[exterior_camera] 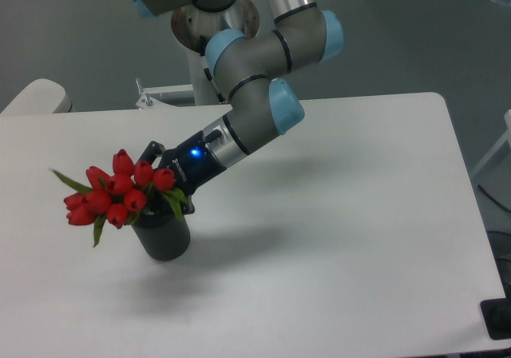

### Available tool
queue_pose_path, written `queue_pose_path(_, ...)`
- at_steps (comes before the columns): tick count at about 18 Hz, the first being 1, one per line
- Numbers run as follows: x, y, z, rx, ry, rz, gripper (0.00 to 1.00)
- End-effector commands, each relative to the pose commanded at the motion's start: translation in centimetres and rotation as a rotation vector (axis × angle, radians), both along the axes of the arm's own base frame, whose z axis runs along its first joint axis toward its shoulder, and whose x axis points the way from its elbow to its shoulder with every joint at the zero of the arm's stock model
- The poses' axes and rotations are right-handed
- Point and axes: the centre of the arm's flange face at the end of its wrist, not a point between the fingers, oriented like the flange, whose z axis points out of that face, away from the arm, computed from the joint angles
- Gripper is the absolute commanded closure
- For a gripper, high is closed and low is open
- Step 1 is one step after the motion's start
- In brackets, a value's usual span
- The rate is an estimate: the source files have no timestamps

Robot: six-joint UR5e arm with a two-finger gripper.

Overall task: Pick up the flowers from the vase
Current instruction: 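Close the gripper around the tulip stems at the vase rim, then lift the gripped tulips up out of the grey vase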

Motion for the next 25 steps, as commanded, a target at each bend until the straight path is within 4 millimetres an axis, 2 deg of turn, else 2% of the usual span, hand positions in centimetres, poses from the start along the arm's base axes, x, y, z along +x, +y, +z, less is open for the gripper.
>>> queue_pose_path(6, -1.5, -0.6, 1.8, 0.068, -0.103, 0.056, 0.95)
queue_pose_path(11, -3.0, -1.7, 5.1, 0.038, -0.144, 0.125, 0.95)
queue_pose_path(16, -3.5, -1.3, 7.6, 0.009, -0.187, 0.157, 0.95)
queue_pose_path(21, -5.1, -0.2, 12.1, 0.013, -0.218, 0.186, 0.95)
queue_pose_path(25, -6.5, 0.4, 14.8, -0.010, -0.258, 0.222, 0.95)
